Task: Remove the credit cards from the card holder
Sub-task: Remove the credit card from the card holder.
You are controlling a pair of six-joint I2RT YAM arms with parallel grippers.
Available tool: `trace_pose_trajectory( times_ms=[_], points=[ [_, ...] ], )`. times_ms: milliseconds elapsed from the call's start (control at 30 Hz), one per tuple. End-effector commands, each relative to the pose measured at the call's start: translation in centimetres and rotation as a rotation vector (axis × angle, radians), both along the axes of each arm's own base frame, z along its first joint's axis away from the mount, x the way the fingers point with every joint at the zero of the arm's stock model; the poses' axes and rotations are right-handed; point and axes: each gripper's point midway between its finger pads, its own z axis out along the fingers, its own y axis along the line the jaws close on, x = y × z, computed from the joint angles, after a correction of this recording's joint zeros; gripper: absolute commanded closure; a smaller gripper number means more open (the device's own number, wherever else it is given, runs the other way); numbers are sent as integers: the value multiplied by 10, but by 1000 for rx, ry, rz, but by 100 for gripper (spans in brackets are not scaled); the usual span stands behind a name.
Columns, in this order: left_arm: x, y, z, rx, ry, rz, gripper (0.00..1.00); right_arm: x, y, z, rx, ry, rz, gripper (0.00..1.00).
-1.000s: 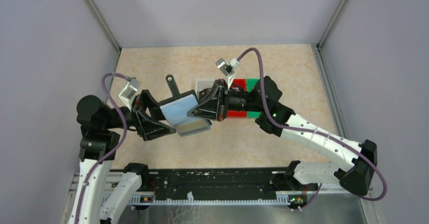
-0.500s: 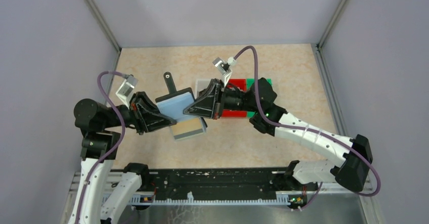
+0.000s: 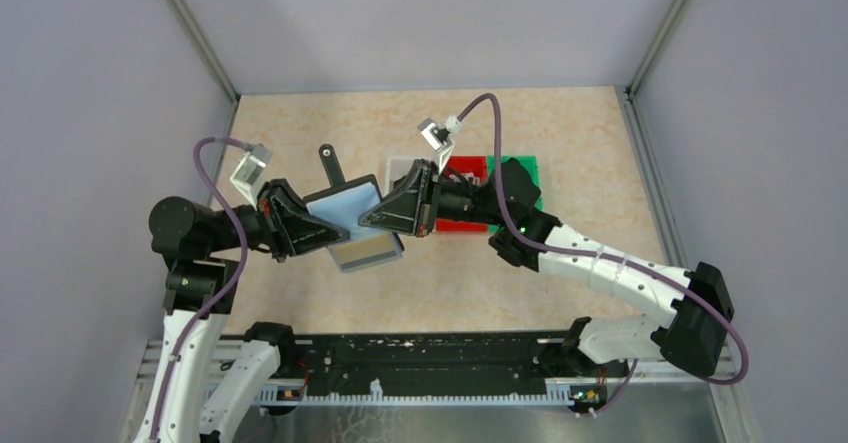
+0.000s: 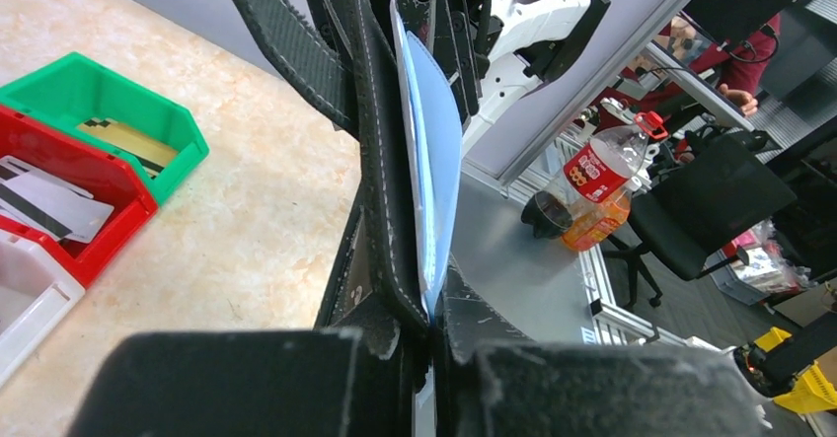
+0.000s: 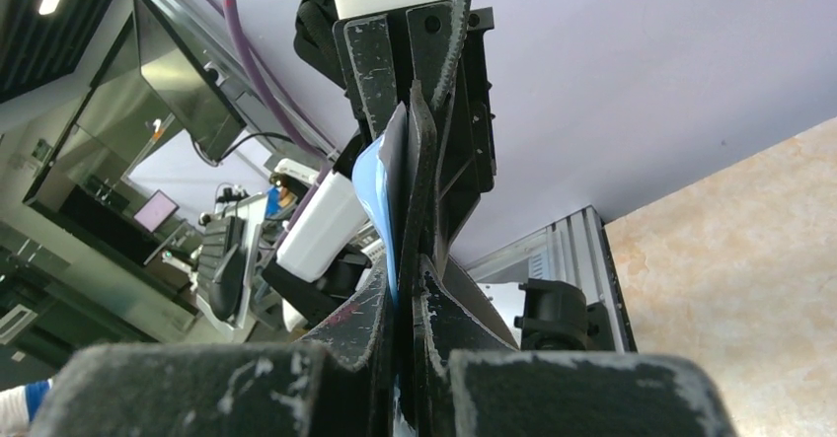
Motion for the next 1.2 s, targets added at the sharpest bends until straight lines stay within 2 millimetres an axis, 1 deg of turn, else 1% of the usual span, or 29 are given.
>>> trace_pose_trajectory(
  times_ms=[0, 67, 133, 167, 267, 333, 433, 567, 633, 767, 833, 933, 1067, 1167],
  points=[
    [5, 0, 7, -26, -12, 31, 100, -5, -2, 13, 58, -22, 1, 94],
    [7, 0, 9, -34, 8, 36, 100, -7, -6, 11, 61, -25, 1, 74],
    [7, -1, 12, -46, 34, 31, 100, -8, -13, 5, 67, -31, -5, 56],
    [7, -1, 14, -52, 50, 29, 100, -8, -18, 3, 76, -31, -8, 50],
    [8, -1, 19, -66, 73, 28, 100, -13, -35, -7, 120, -51, -3, 37],
    [9, -1, 23, -75, 89, 29, 100, -15, -43, -20, 122, -54, -12, 34],
    [10, -1, 28, -83, 95, 33, 100, -25, -51, -23, 151, -63, 30, 36],
    [13, -1, 29, -82, 87, 42, 100, -43, -65, -11, 227, -84, 101, 44],
    [14, -1, 29, -81, 86, 46, 100, -45, -67, -8, 233, -94, 97, 48],
    [16, -1, 29, -79, 85, 54, 100, -43, -68, -11, 197, -107, 65, 54],
    [16, -1, 29, -78, 82, 55, 100, -42, -69, -13, 188, -118, 50, 55],
    [17, -1, 30, -79, 83, 58, 100, -37, -69, -15, 174, -124, 10, 59],
    [16, -1, 32, -81, 86, 57, 100, -27, -66, -13, 154, -122, -43, 66],
    [15, -1, 33, -80, 87, 54, 100, -22, -64, -10, 160, -119, -59, 70]
  ],
)
